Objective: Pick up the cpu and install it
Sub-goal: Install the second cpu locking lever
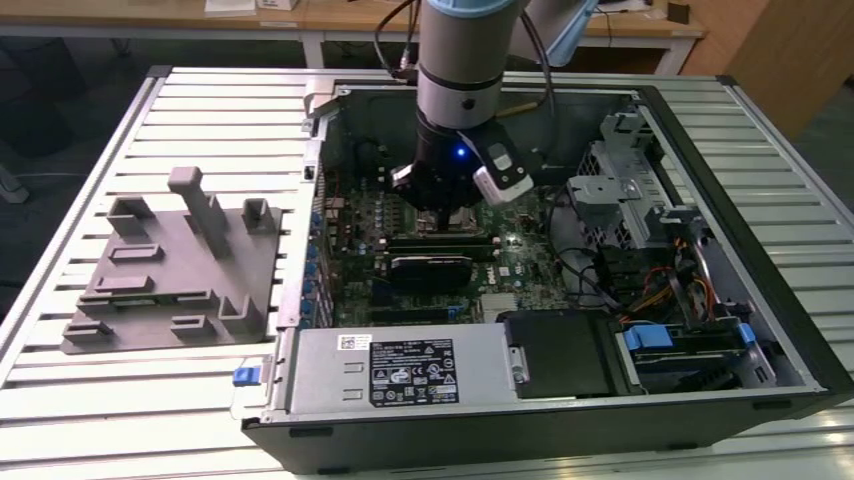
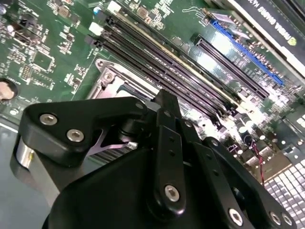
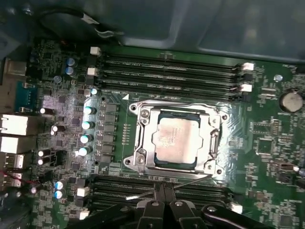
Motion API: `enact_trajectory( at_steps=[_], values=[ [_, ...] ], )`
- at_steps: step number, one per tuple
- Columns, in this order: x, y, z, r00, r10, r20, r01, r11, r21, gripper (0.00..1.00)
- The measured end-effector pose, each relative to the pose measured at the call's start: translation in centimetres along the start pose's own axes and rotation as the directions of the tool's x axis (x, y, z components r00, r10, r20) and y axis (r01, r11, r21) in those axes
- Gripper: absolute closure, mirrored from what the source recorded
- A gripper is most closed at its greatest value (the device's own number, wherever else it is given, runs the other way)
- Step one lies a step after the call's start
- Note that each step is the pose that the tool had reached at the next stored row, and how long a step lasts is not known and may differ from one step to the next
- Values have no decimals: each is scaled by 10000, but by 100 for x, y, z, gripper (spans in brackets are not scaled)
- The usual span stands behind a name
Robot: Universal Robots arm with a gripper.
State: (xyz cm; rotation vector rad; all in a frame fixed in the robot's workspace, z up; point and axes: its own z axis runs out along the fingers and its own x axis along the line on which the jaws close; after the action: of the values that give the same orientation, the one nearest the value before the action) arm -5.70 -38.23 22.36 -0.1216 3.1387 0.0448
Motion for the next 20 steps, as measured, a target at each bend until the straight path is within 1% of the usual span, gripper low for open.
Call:
enact_trajectory(
  at_steps=[2,4,5,8,9,13,15,18,20],
  values=[
    [4,-1,35,10000,-1,1,1,10000,-7,89],
    [6,-2,57,10000,-2,4,2,10000,-46,89],
    [8,-4,61,10000,0,7,0,9999,-105,89],
    [16,-21,65,10000,19,26,-18,9994,-337,89],
    [19,-33,66,10000,20,31,-19,9992,-400,89],
    [35,-108,68,10000,25,39,-23,9987,-500,89],
    [65,-135,71,10000,27,44,-24,9984,-557,89],
    [142,-139,80,10000,26,52,-23,9977,-672,89],
    [159,-138,102,10000,27,56,-23,9975,-709,89]
  ],
)
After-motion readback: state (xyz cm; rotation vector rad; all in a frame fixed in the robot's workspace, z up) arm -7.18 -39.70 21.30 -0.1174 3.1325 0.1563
